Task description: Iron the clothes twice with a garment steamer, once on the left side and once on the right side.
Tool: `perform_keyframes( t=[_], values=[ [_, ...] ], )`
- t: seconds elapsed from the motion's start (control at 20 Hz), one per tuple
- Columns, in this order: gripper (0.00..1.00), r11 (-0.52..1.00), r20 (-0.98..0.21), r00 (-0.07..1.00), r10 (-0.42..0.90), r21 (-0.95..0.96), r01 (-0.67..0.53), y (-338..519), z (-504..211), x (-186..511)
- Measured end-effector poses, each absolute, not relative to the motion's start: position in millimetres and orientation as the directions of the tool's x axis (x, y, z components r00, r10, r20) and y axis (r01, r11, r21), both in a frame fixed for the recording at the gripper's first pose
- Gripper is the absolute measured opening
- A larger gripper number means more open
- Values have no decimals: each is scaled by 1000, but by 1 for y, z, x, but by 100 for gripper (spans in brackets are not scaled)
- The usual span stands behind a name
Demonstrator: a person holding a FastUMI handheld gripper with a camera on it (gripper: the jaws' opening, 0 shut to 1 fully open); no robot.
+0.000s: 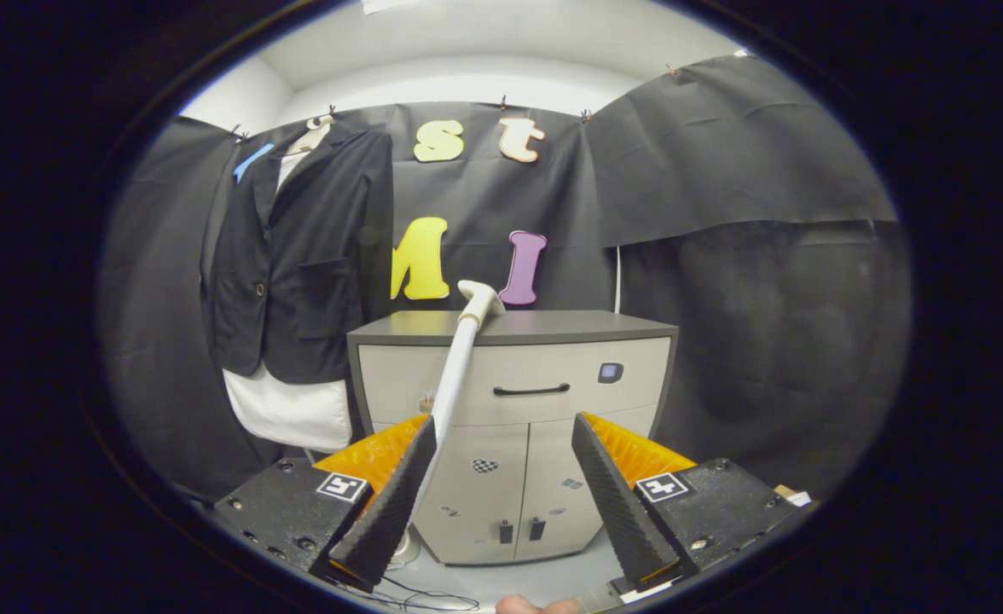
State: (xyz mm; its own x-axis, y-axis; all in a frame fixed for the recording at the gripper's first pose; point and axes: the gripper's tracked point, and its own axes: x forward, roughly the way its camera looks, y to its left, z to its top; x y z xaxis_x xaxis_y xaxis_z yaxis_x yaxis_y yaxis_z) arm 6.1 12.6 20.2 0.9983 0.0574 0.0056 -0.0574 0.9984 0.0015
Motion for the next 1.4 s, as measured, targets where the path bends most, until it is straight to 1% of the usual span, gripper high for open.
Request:
perform_keyframes(
  t=[0.3, 0.6, 0.75, 1.05, 1.25, 1.4],
  values=[
    [100, 999, -8, 999, 43, 20, -43, 28, 49, 12],
    [99, 996, -59, 996, 73, 49, -70, 57, 100, 39],
    [99, 993, -75, 993, 89, 78, -84, 62, 139, 73],
    [99, 990, -141, 980, 138, 35, -134, 78, 190, 164],
    [100, 989, -208, 968, 143, 3, -146, 83, 194, 223],
    [100, 989, -304, 943, 135, -12, -146, 81, 179, 261]
  ],
)
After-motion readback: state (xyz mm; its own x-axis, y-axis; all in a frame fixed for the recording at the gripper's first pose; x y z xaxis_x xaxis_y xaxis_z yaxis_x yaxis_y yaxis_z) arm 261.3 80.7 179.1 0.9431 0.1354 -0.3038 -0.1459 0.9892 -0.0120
